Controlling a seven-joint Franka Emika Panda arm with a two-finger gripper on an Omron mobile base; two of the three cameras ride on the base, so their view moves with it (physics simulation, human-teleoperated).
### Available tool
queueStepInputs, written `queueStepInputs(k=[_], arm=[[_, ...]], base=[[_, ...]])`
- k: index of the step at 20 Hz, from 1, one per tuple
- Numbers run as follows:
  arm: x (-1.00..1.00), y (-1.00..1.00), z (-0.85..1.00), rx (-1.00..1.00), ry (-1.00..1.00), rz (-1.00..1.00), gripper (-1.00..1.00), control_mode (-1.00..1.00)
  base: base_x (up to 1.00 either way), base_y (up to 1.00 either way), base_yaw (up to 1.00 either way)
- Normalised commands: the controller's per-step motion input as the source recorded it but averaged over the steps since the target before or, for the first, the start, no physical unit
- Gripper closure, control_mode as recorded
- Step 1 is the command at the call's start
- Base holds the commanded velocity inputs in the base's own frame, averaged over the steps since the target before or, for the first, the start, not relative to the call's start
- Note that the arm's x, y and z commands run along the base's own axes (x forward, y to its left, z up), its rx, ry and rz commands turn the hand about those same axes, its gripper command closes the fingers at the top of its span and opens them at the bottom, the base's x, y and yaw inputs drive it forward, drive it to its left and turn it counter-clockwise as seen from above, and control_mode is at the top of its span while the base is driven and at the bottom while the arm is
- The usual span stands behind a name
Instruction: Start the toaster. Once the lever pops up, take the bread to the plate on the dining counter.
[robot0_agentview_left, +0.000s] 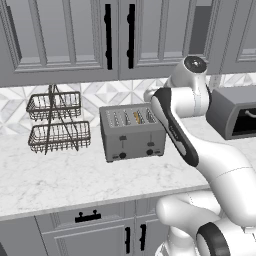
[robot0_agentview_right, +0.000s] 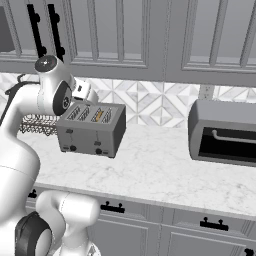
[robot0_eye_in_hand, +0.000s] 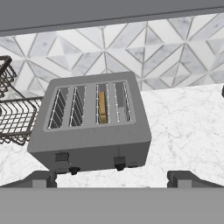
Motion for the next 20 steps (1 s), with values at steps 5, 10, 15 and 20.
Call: queueStepInputs(k=[5,10,15,20], arm=[[0.0,0.0,0.0,0.0,0.0,0.0,-1.0,-1.0],[0.0,0.0,0.0,0.0,0.0,0.0,-1.0,-1.0],[0.0,0.0,0.0,0.0,0.0,0.0,-1.0,-1.0],[0.0,0.0,0.0,0.0,0.0,0.0,-1.0,-1.0]], base=[[0.0,0.0,0.0],[0.0,0.0,0.0],[0.0,0.0,0.0],[0.0,0.0,0.0]])
